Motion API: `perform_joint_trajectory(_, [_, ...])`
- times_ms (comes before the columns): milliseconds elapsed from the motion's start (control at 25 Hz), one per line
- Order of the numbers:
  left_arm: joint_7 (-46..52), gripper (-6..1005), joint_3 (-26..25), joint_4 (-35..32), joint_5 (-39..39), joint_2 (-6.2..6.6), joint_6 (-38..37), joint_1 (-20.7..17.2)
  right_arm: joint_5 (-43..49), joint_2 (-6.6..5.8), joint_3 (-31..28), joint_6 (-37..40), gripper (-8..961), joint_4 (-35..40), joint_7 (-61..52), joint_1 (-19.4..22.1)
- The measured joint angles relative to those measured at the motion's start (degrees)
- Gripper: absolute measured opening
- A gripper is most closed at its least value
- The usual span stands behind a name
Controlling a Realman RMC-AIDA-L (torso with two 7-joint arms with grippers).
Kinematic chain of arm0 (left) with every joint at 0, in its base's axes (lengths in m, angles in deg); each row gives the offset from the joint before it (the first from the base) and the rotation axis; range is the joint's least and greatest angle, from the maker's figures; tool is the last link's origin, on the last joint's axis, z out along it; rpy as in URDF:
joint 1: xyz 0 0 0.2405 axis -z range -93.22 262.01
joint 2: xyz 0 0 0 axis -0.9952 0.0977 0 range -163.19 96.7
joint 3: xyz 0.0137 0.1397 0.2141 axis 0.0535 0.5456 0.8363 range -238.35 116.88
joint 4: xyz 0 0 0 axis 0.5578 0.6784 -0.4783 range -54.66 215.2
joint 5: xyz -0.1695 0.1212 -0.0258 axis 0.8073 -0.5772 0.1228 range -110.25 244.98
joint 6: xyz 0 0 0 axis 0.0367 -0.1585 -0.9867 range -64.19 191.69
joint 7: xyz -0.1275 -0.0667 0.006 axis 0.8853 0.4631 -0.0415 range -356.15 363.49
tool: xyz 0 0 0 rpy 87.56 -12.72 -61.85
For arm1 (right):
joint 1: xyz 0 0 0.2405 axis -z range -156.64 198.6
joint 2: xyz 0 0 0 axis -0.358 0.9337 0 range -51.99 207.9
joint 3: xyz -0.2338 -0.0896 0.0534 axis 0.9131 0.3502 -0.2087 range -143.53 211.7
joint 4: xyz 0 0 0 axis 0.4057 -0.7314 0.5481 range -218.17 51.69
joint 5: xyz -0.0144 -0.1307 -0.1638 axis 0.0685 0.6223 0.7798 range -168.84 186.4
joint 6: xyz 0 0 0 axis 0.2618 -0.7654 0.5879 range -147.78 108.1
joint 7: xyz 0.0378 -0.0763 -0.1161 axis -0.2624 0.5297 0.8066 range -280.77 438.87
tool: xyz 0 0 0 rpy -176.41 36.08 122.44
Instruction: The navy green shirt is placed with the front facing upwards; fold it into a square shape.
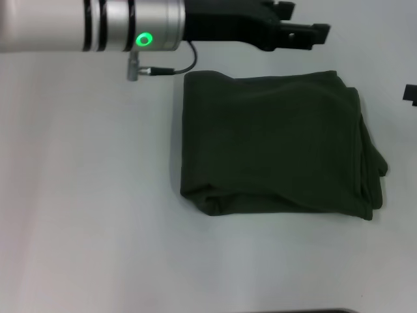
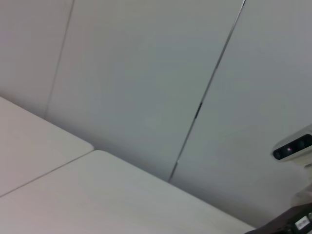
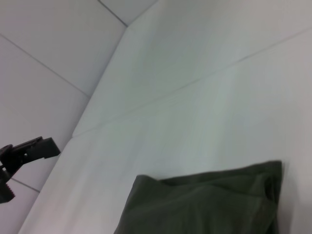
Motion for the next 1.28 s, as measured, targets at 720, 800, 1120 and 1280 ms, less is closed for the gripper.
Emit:
perform_joint_trajectory(720, [-7.6, 921, -13.2, -0.5, 0.1, 0.14, -4.9, -11.1, 2.9, 3.24, 6.6, -4.3, 745, -1.7, -2.5, -1.2])
perform_joint_trajectory(800, [-7.8, 921, -13.4, -0.4, 0.1, 0.13, -5.0, -11.2, 2.9, 3.20, 6.3, -4.7, 745, -1.8, -2.9, -1.0])
perform_joint_trajectory(1120, [-7.9, 921, -13.1, 0.0, 0.1, 0.10, -5.0, -11.2, 3.0, 3.52, 6.7, -7.5, 745, -3.5, -3.5, -1.5])
perform_joint_trajectory(1280, [-7.9, 921, -13.3, 0.4, 0.1, 0.10, -5.0, -11.0, 3.0, 3.61, 6.7, -8.5, 746, -4.1, -3.5, -1.6])
